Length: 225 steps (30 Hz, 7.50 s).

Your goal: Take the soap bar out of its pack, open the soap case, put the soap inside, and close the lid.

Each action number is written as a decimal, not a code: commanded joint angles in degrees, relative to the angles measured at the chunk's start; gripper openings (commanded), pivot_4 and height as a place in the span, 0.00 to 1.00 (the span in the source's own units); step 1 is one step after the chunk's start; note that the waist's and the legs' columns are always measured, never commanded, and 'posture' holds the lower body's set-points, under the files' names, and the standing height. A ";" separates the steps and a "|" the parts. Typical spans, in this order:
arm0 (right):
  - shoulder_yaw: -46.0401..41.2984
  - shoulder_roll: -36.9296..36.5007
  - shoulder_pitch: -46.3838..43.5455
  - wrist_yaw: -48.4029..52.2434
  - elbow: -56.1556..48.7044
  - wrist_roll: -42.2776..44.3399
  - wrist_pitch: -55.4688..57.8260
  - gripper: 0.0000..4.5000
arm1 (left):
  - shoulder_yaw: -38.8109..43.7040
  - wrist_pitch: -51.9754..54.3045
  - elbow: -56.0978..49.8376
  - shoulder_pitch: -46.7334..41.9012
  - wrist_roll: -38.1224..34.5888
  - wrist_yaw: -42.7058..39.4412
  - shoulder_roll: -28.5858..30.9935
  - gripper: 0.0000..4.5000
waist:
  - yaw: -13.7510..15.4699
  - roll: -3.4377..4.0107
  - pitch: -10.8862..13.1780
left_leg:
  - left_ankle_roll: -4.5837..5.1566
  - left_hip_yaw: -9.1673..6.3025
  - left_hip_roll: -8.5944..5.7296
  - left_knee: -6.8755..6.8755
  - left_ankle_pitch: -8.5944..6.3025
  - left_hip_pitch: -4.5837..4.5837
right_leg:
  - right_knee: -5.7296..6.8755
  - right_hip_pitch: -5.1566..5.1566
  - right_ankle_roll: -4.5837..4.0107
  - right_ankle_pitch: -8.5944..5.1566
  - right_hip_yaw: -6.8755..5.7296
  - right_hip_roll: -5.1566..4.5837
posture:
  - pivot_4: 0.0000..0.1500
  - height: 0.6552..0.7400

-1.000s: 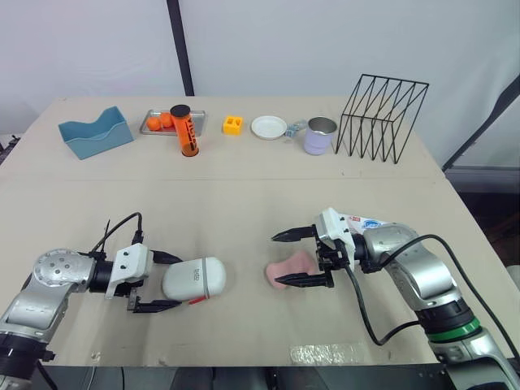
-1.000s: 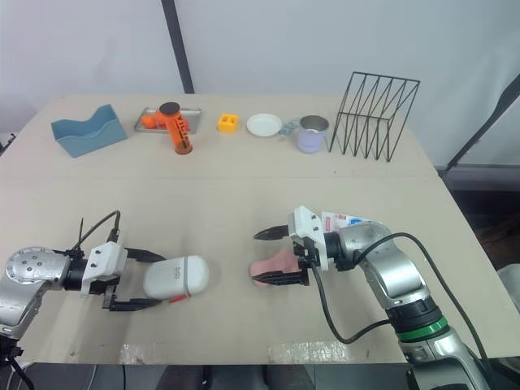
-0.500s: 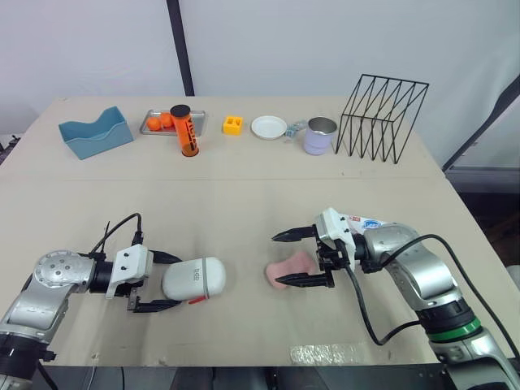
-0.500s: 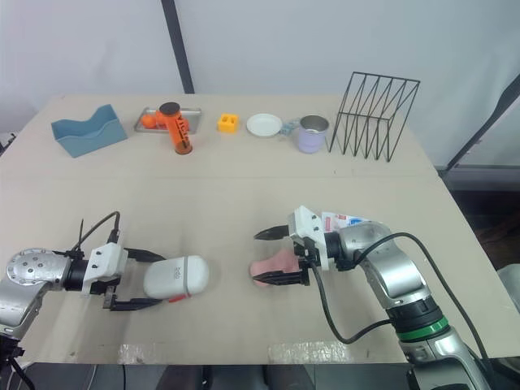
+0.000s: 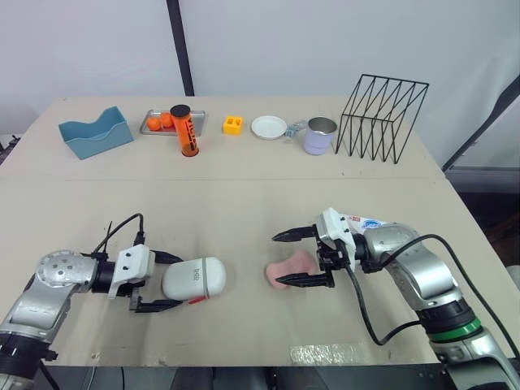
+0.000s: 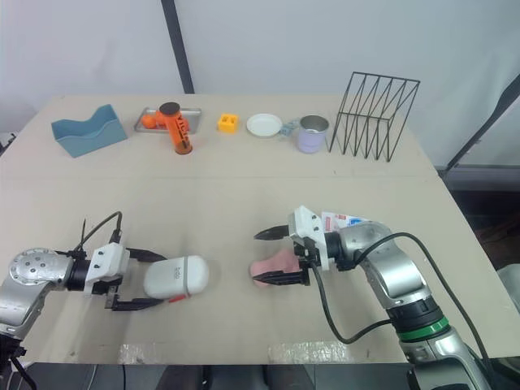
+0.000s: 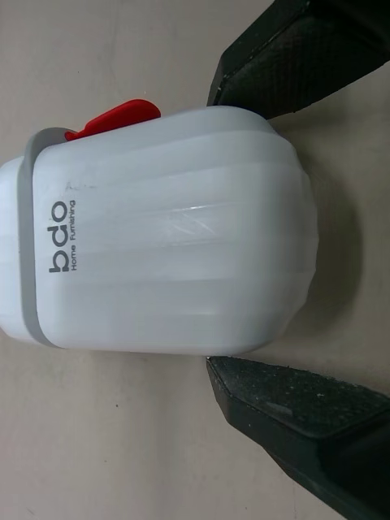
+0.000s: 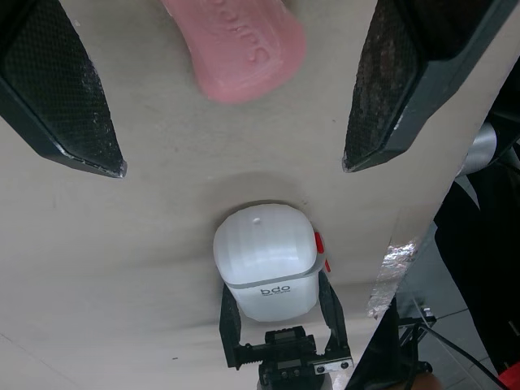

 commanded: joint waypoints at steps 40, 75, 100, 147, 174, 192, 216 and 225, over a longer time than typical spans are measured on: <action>-14.11 5.02 -11.97 -25.86 -9.11 30.18 67.05 1.00 | -0.81 -8.56 -11.02 -3.79 4.06 13.05 -9.26 0.82 | -0.03 -0.05 -0.03 | 0.00 0.02 -0.02 0.04 0.00 -0.02 | 0.12 -0.05 -0.01 0.00 0.05 0.02 | 1.00 1.00; -17.64 12.26 -15.28 -47.73 2.27 45.38 74.40 1.00 | -5.00 -9.60 -12.92 -4.12 7.01 17.96 -10.59 0.82 | -0.03 -0.07 -0.04 | 0.00 0.07 -0.02 0.06 0.00 -0.27 | 0.27 -0.38 0.01 -0.01 0.12 0.05 | 1.00 1.00; -16.76 10.71 -15.01 -48.39 3.28 49.31 74.40 0.42 | -5.71 -8.81 -12.92 -4.20 6.80 18.66 -10.66 0.81 | -0.03 -0.07 -0.04 | 0.00 0.08 -0.01 0.06 0.00 -0.32 | 0.27 -0.44 0.02 -0.01 0.15 0.07 | 1.00 1.00; -9.26 -21.80 -14.41 -26.77 -3.08 35.22 64.10 0.42 | -5.14 -2.98 -13.50 -3.00 3.49 19.24 -11.26 0.81 | 0.12 0.08 0.06 | 0.02 0.13 -0.05 0.08 -0.01 -0.41 | 0.23 -0.55 0.13 -0.07 0.21 0.03 | 1.00 1.00; 6.55 -34.66 -5.37 -7.42 -11.93 -3.45 32.22 0.42 | -5.54 -2.96 -12.24 -3.46 4.15 18.95 -11.87 0.81 | 0.03 0.14 0.09 | 0.02 0.46 -0.02 0.11 -0.01 -0.45 | 0.43 -0.85 0.09 -0.05 0.49 -0.03 | 1.00 1.00; 9.33 -25.94 -9.38 -6.77 -6.26 -11.19 29.04 0.42 | -5.44 -2.98 -12.57 -3.13 4.54 19.37 -11.88 0.81 | -0.16 -0.06 -0.02 | 0.02 0.48 0.05 0.28 -0.01 -0.35 | 0.61 -0.78 0.02 0.00 0.48 0.03 | 1.00 1.00; 1.96 -20.91 -9.80 -3.29 -2.75 -7.97 23.32 0.99 | -5.40 -3.02 -12.43 -3.23 4.77 19.11 -11.52 0.81 | 0.01 -0.17 -0.09 | 0.03 0.43 0.02 0.33 -0.02 -0.37 | 0.66 -0.77 0.02 0.00 0.44 0.03 | 1.00 1.00; -7.99 -12.21 -7.26 4.28 3.44 1.34 3.39 0.99 | -5.37 -3.17 -11.46 -3.73 4.51 18.55 -11.46 0.81 | 0.00 -0.18 -0.09 | 0.04 0.41 0.01 0.34 -0.02 -0.38 | 0.65 -0.72 0.02 0.00 0.41 0.03 | 1.00 1.00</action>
